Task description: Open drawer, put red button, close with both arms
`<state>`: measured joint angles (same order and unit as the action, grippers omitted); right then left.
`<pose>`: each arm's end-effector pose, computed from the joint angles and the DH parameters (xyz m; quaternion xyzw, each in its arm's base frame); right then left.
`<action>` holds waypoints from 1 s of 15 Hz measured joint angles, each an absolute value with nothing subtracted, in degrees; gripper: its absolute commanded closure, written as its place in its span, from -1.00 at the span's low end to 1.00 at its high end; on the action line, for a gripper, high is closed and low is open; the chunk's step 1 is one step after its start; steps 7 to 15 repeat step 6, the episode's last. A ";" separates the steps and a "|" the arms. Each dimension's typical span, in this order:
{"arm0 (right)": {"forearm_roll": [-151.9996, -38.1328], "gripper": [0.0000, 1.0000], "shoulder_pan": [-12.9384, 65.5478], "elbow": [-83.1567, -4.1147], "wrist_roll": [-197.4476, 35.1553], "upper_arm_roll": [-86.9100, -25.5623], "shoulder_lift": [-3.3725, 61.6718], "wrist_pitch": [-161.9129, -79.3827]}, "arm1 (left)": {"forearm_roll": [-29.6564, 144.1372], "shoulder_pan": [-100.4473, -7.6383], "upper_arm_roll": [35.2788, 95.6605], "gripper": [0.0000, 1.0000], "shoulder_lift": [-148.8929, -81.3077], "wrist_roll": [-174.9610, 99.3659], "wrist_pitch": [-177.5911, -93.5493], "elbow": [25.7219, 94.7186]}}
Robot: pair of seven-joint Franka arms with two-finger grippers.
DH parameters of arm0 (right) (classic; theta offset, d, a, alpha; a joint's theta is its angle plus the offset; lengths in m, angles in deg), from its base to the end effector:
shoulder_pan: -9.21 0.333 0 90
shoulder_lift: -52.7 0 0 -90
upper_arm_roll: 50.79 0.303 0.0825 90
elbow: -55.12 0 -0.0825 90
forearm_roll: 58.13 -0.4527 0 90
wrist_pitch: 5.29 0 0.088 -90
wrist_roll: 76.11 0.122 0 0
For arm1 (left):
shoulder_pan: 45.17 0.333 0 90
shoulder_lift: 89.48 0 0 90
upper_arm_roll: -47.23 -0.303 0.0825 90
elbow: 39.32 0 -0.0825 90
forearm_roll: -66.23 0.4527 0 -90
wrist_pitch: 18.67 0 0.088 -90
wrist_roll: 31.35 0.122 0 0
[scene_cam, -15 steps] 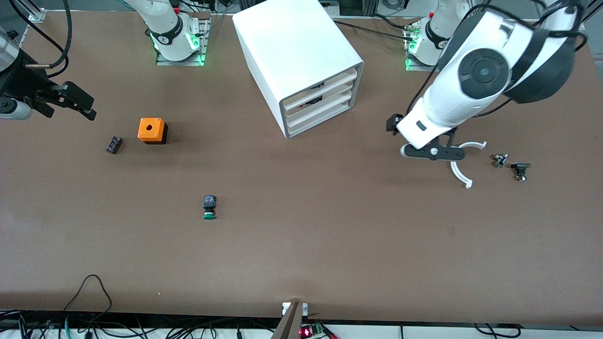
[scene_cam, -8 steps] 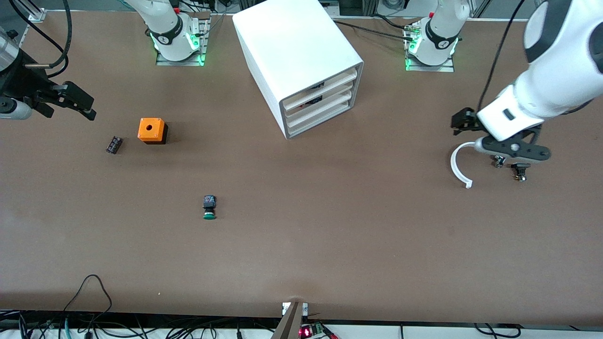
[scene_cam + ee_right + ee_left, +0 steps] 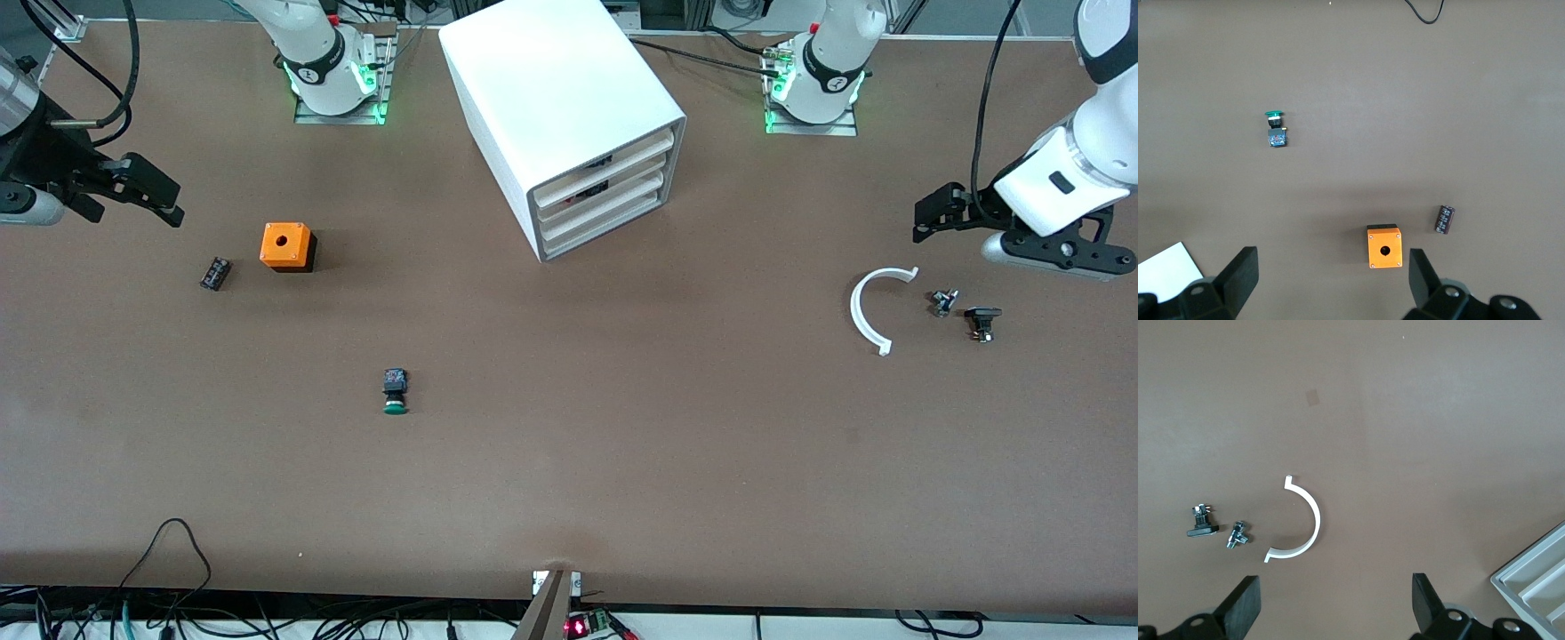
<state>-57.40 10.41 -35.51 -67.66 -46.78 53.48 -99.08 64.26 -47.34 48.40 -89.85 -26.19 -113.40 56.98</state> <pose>0.6246 0.0557 0.6051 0.9990 -0.0280 0.0349 0.0027 0.6262 -0.0405 0.5400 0.9971 -0.0724 -0.0167 0.0174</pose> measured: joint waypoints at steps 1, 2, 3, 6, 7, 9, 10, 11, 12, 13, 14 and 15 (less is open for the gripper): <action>-57.40 -1.00 10.41 -35.50 -67.67 -46.78 53.48 -99.08 | 64.26 -47.46 48.28 -1.00 -89.44 -26.51 -113.40 57.14; -57.40 -1.00 10.41 -35.48 -67.67 -46.78 53.48 -99.08 | 64.26 -47.56 48.12 -1.00 -89.13 -26.71 -113.40 57.38; -57.40 -1.00 10.42 -35.46 -67.67 -46.77 53.48 -99.08 | 64.26 -47.57 48.00 -1.00 -89.00 -26.82 -113.40 57.57; -57.40 -1.00 10.42 -35.44 -67.68 -46.77 53.48 -99.08 | 64.26 -47.55 47.71 -1.00 -89.04 -27.24 -113.38 58.06; -57.40 -1.00 10.42 -35.44 -67.68 -46.77 53.48 -99.08 | 64.26 -47.55 47.71 -1.00 -89.04 -27.24 -113.38 58.06; -57.40 -1.00 10.42 -35.44 -67.68 -46.77 53.48 -99.08 | 64.26 -47.55 47.71 -1.00 -89.04 -27.24 -113.38 58.06; -57.40 -1.00 10.42 -35.44 -67.68 -46.77 53.48 -99.08 | 64.26 -47.55 47.71 -1.00 -89.04 -27.24 -113.38 58.06; -57.40 -1.00 10.42 -35.44 -67.68 -46.77 53.48 -99.08 | 64.26 -47.55 47.71 -1.00 -89.04 -27.24 -113.38 58.06; -57.40 -1.00 10.42 -35.44 -67.68 -46.77 53.48 -99.08 | 64.26 -47.55 47.71 -1.00 -89.04 -27.24 -113.38 58.06; -57.40 -1.00 10.42 -35.44 -67.68 -46.77 53.48 -99.08 | 64.26 -47.55 47.71 -1.00 -89.04 -27.24 -113.38 58.06; -57.40 -1.00 10.42 -35.44 -67.68 -46.77 53.48 -99.08 | 64.26 -47.55 47.71 -1.00 -89.04 -27.24 -113.38 58.06; -57.40 -1.00 10.42 -35.44 -67.68 -46.77 53.48 -99.08 | 64.26 -47.55 47.71 -1.00 -89.04 -27.24 -113.38 58.06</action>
